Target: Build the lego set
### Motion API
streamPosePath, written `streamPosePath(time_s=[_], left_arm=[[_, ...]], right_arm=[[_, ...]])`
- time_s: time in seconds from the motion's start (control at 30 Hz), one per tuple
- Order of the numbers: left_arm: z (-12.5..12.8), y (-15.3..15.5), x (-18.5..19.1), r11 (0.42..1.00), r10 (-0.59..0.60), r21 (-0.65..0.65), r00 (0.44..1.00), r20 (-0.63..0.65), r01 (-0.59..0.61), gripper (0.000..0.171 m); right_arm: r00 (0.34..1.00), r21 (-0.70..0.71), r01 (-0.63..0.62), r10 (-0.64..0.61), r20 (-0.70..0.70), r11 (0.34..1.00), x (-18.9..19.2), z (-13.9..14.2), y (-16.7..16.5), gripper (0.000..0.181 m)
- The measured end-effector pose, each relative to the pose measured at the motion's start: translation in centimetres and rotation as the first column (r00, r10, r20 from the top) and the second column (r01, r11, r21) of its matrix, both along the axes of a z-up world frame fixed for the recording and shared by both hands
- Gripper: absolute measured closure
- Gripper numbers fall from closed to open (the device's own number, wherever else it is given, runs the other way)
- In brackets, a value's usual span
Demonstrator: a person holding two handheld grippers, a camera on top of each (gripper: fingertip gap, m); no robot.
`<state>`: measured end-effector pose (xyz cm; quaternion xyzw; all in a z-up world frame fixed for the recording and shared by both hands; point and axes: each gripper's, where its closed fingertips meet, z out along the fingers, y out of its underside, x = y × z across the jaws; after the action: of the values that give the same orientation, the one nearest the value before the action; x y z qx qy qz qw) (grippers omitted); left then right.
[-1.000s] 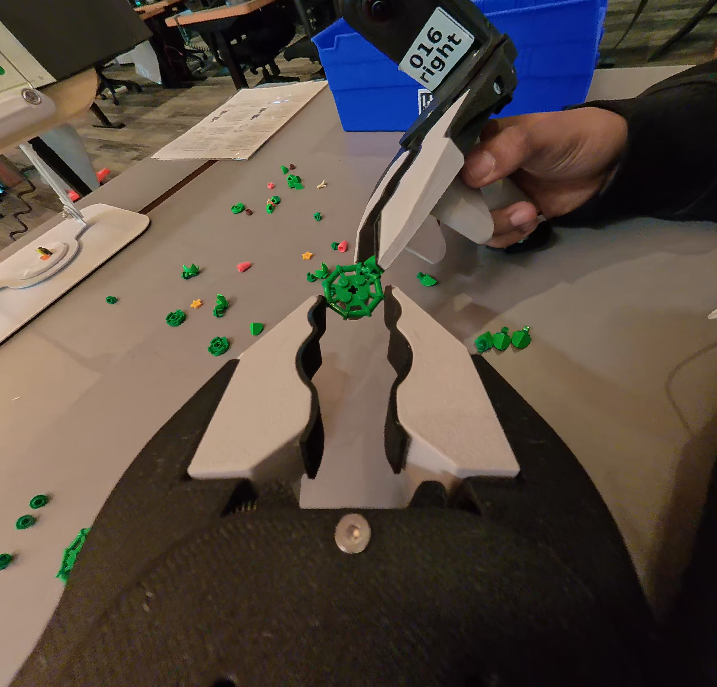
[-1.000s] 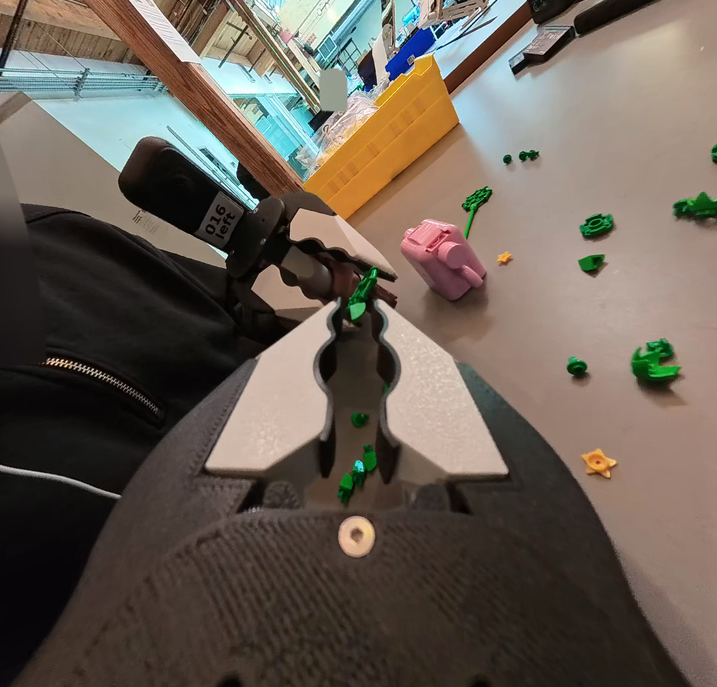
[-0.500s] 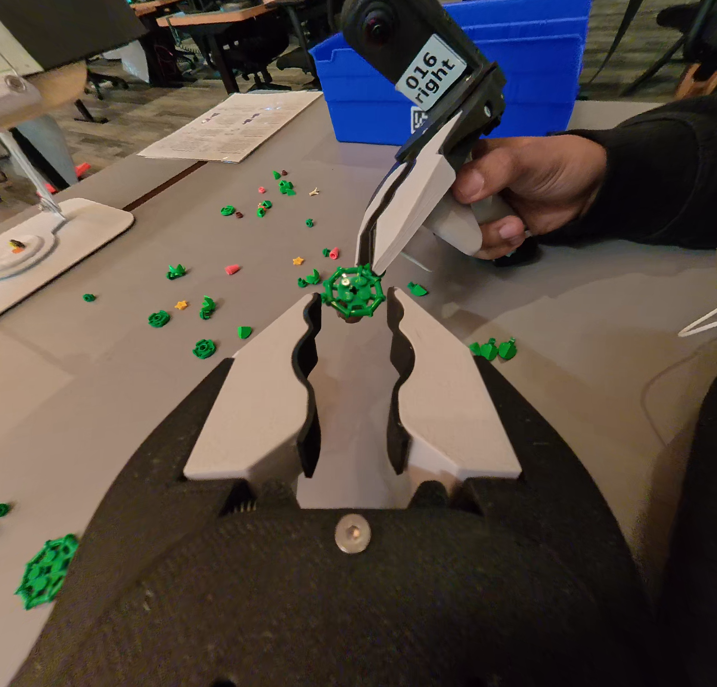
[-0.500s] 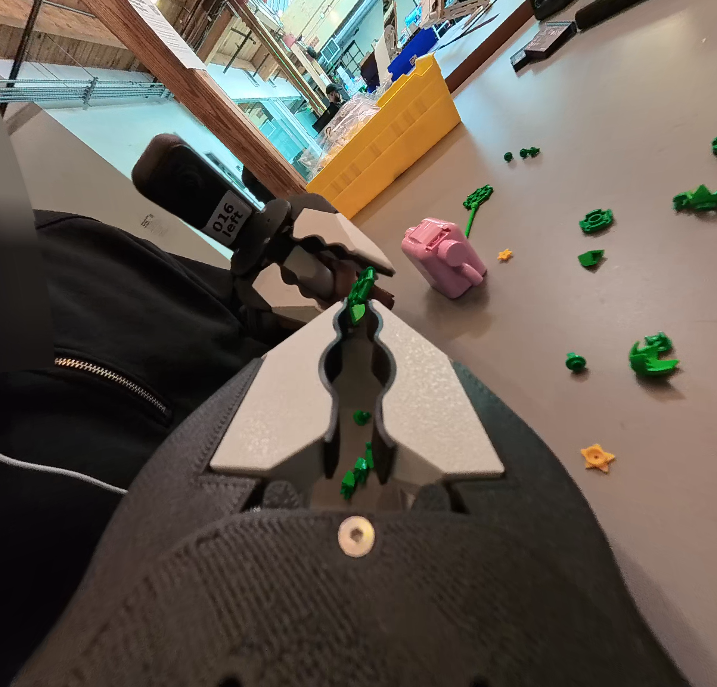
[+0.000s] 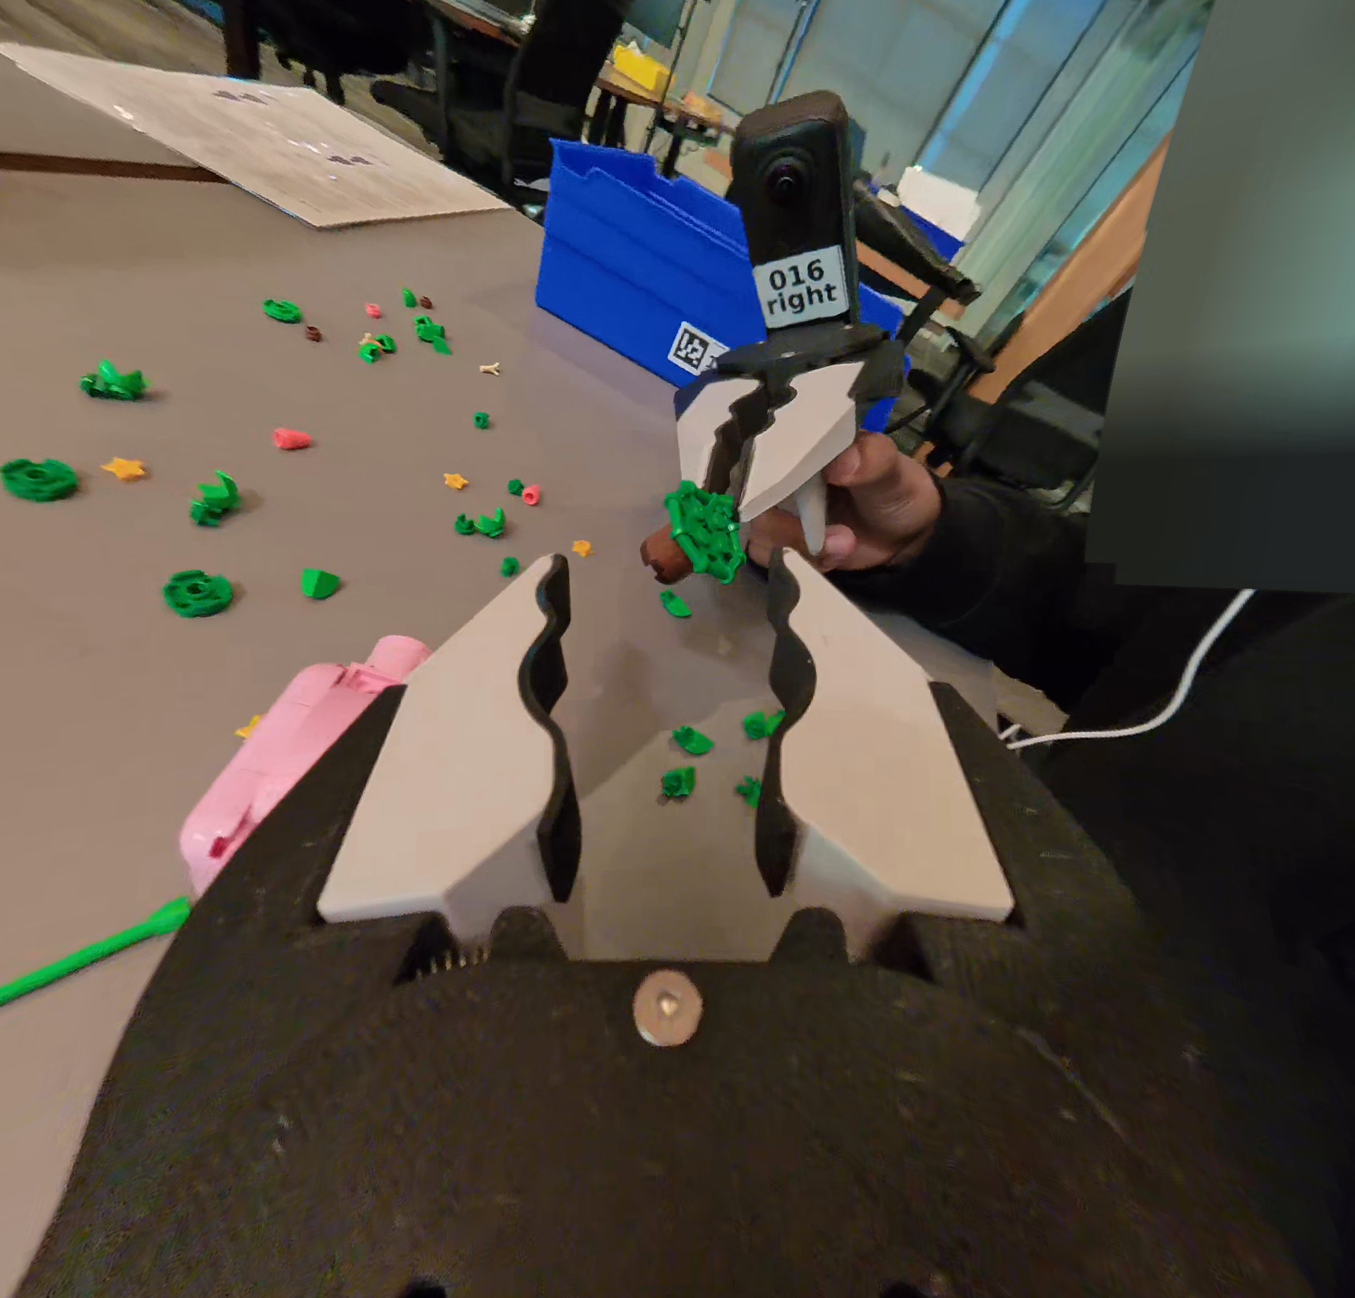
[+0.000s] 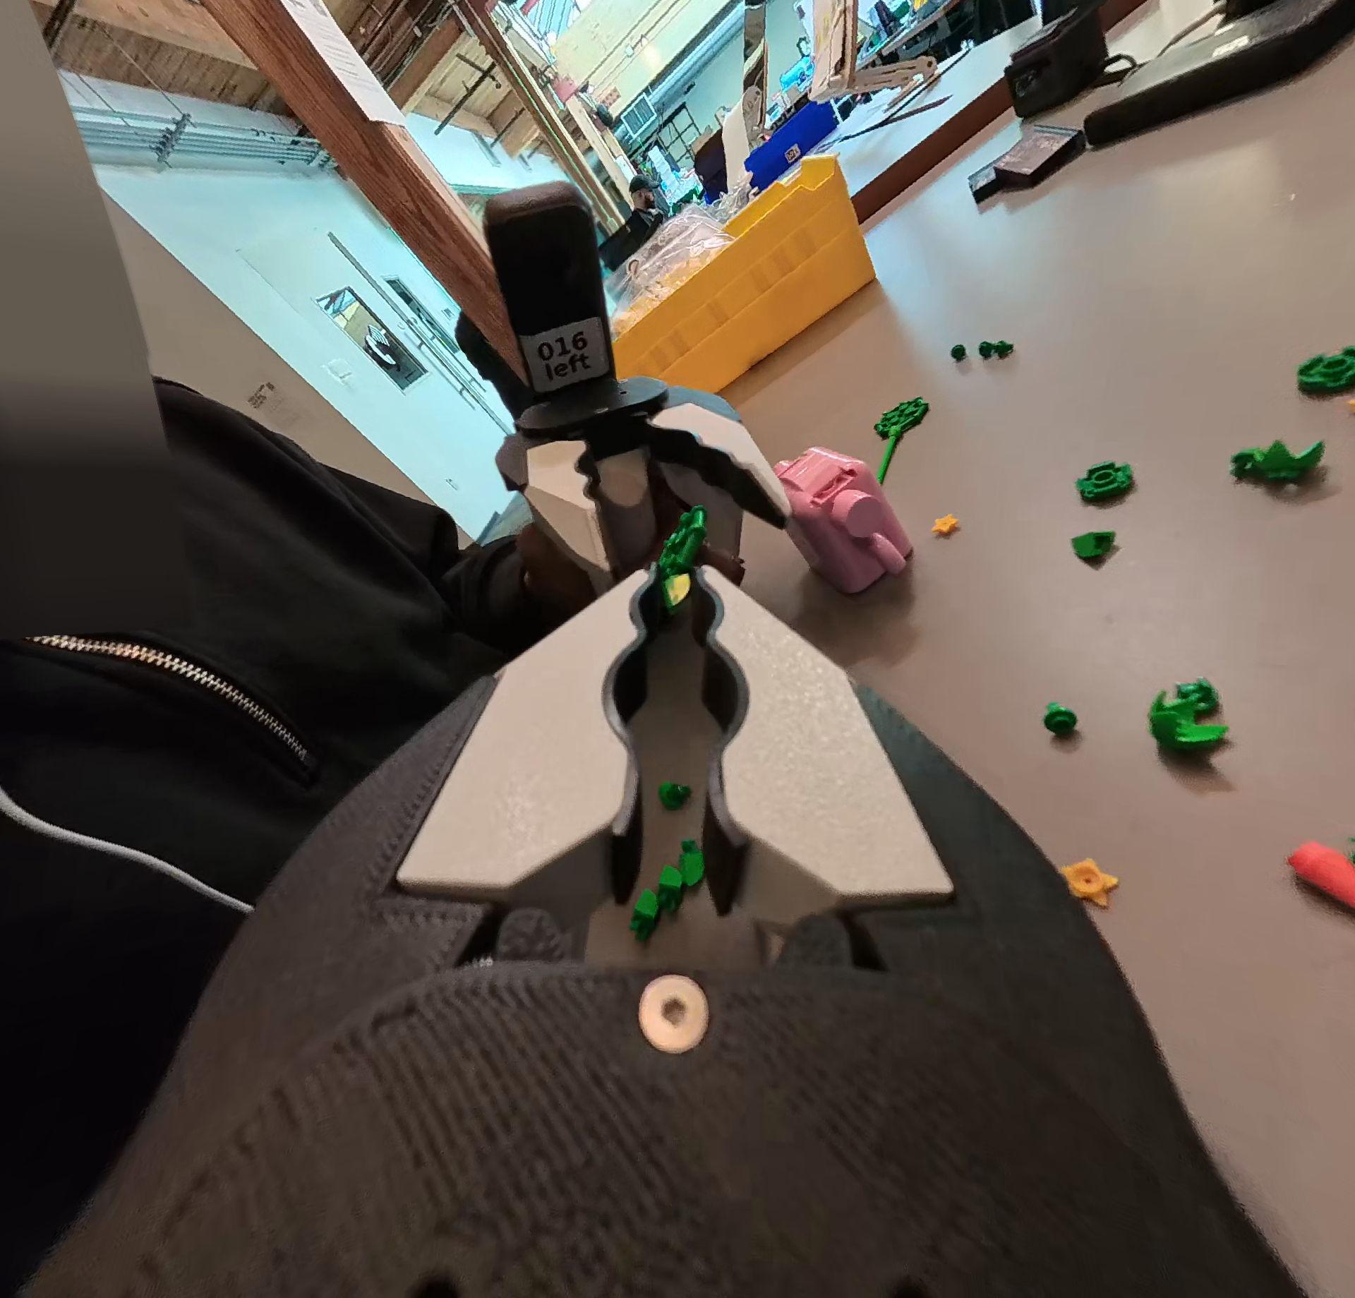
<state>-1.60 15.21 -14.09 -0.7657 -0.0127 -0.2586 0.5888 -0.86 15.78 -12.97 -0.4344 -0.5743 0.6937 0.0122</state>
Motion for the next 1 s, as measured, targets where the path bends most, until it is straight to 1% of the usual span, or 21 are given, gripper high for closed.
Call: streamPosePath(time_s=[0.17,0.27,0.4,0.53,0.7,0.73,0.87,1.0], left_arm=[[-0.3,0.0,0.8,0.998,-0.056,-0.021,0.996,0.065,0.058,0.115],[-0.6,0.0,1.1,0.997,-0.066,-0.030,0.996,0.053,0.068,0.114],[-0.7,0.0,1.4,0.996,-0.079,-0.037,0.996,0.042,0.081,0.114],[-0.4,-0.2,1.8,0.992,-0.119,-0.025,0.989,0.090,0.122,0.120],[-0.4,-0.3,2.1,0.988,-0.146,-0.028,0.979,0.139,0.152,0.121],[-0.4,-0.3,2.1,0.987,-0.151,-0.030,0.978,0.145,0.157,0.123],[-0.8,-0.4,2.3,0.984,-0.163,-0.054,0.976,0.145,0.172,0.141],[-0.8,-0.4,2.5,0.981,-0.177,-0.051,0.968,0.176,0.188,0.142]], right_arm=[[0.999,0.088,0.005,-0.001,-0.046,0.996,0.2,0.0,-0.2,0.176],[0.999,0.138,0.000,0.008,-0.053,0.990,0.3,-0.3,-0.5,0.176],[0.998,0.130,-0.024,0.032,-0.057,0.991,0.5,-0.2,-0.8,0.176],[0.997,0.135,-0.045,0.053,-0.055,0.990,0.7,-0.3,-1.0,0.176],[0.995,0.207,-0.057,0.073,-0.073,0.977,1.0,-0.8,-1.4,0.176],[0.994,0.233,-0.053,0.073,-0.076,0.971,1.0,-0.9,-1.4,0.176],[0.990,0.311,-0.047,0.085,-0.111,0.949,1.1,-1.1,-1.8,0.176],[0.984,0.349,-0.032,0.090,-0.152,0.937,1.3,-0.9,-1.8,0.175]])
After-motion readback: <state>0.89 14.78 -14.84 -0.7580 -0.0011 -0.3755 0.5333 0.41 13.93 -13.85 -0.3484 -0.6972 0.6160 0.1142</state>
